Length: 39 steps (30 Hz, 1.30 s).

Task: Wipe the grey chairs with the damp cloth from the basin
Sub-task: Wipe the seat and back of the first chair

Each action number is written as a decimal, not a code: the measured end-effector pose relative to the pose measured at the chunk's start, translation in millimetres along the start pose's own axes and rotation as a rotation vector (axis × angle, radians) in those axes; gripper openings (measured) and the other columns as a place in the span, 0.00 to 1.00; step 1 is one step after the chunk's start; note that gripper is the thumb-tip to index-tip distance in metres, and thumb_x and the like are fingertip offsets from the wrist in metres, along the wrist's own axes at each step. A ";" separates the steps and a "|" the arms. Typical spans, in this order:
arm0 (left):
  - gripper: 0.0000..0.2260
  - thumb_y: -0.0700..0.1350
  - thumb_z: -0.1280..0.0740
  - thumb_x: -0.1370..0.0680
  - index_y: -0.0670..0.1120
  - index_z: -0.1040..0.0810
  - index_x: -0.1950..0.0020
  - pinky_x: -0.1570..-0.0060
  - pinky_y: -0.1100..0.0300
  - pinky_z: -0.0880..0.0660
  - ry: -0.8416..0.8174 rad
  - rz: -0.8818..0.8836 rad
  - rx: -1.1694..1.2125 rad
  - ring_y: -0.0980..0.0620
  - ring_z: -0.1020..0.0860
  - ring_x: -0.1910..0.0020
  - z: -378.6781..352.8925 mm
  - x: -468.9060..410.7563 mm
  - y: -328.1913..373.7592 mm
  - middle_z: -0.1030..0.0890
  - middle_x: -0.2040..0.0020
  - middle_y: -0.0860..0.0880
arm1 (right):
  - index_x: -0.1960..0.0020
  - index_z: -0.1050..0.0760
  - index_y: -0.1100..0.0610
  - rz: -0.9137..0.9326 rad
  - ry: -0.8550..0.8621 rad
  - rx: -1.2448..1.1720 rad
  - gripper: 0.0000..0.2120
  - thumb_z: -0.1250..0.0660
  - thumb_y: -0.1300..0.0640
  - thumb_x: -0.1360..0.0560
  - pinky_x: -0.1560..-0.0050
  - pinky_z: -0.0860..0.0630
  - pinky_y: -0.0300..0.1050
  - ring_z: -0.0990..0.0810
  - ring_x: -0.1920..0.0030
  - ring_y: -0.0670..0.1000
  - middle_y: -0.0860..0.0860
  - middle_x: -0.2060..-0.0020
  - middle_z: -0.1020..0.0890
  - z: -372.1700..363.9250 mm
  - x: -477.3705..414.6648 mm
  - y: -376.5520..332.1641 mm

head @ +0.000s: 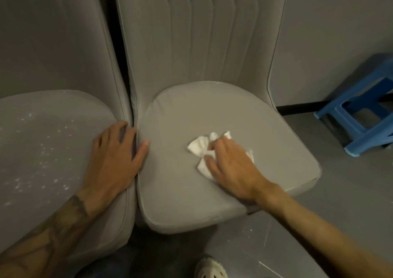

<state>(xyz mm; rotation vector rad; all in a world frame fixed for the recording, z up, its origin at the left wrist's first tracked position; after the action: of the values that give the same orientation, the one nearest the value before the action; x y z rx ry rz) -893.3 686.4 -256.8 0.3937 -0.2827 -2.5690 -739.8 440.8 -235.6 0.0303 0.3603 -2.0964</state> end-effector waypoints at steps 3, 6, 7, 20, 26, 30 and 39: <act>0.26 0.63 0.46 0.17 0.46 0.26 0.29 0.29 0.40 0.33 -0.013 0.016 0.002 0.39 0.30 0.29 -2.9 -0.7 -3.5 0.30 0.27 0.41 | 0.40 0.29 0.61 -0.202 0.069 0.039 0.14 0.42 0.51 0.17 0.44 0.34 0.55 0.28 0.48 0.61 0.60 0.46 0.26 6.0 -44.9 55.5; 0.25 0.63 0.45 0.17 0.47 0.26 0.30 0.30 0.42 0.33 -0.005 0.026 -0.003 0.40 0.29 0.30 -4.3 -1.6 -3.1 0.30 0.27 0.43 | 0.40 0.28 0.65 -0.347 0.150 0.176 0.15 0.43 0.54 0.17 0.42 0.34 0.57 0.28 0.45 0.63 0.64 0.44 0.26 1.2 -101.4 91.6; 0.24 0.63 0.45 0.17 0.47 0.26 0.30 0.31 0.42 0.33 0.000 0.025 -0.009 0.41 0.29 0.30 -4.7 -1.5 -2.9 0.30 0.27 0.43 | 0.40 0.29 0.66 -0.385 0.154 0.208 0.16 0.45 0.54 0.17 0.41 0.35 0.56 0.29 0.44 0.63 0.64 0.43 0.26 -1.4 -120.2 97.6; 0.25 0.61 0.44 0.17 0.47 0.25 0.29 0.31 0.44 0.34 -0.003 0.034 -0.031 0.41 0.28 0.30 -5.5 -0.8 -1.0 0.29 0.28 0.44 | 0.34 0.33 0.65 -0.558 0.180 0.233 0.20 0.49 0.51 0.16 0.38 0.35 0.55 0.30 0.38 0.62 0.62 0.37 0.28 -20.5 -200.4 115.1; 0.25 0.60 0.43 0.18 0.44 0.24 0.30 0.31 0.42 0.33 -0.003 0.031 -0.034 0.38 0.27 0.31 2.7 -3.5 3.1 0.28 0.28 0.42 | 0.37 0.31 0.64 -0.584 0.233 0.248 0.18 0.48 0.51 0.16 0.39 0.35 0.53 0.29 0.41 0.61 0.62 0.39 0.27 -18.3 -201.0 111.3; 0.26 0.59 0.41 0.19 0.42 0.20 0.32 0.33 0.43 0.34 0.009 0.055 -0.011 0.37 0.26 0.33 2.9 -6.2 5.1 0.26 0.29 0.40 | 0.36 0.31 0.65 -0.604 0.175 0.186 0.18 0.47 0.52 0.17 0.39 0.35 0.56 0.29 0.39 0.63 0.62 0.39 0.27 -20.3 -215.2 100.1; 0.25 0.58 0.39 0.18 0.40 0.20 0.34 0.33 0.40 0.32 0.068 0.013 -0.076 0.33 0.25 0.33 -6.5 -3.9 0.8 0.26 0.30 0.36 | 0.36 0.30 0.61 -0.522 -0.002 0.302 0.19 0.53 0.51 0.15 0.38 0.37 0.53 0.30 0.40 0.61 0.60 0.39 0.27 -19.4 -221.0 106.9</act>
<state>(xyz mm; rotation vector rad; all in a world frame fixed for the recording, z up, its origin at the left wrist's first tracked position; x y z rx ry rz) -887.6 687.0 -261.8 0.4492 -0.1625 -2.5389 -535.7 578.3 -243.6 0.1233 0.0435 -2.6526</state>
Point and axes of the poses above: each hand's wrist, its own x-axis away from the middle knuckle, its own z-axis out of the back of the hand, y = z × x, the point moved 2 cm from there along -x, towards the middle knuckle
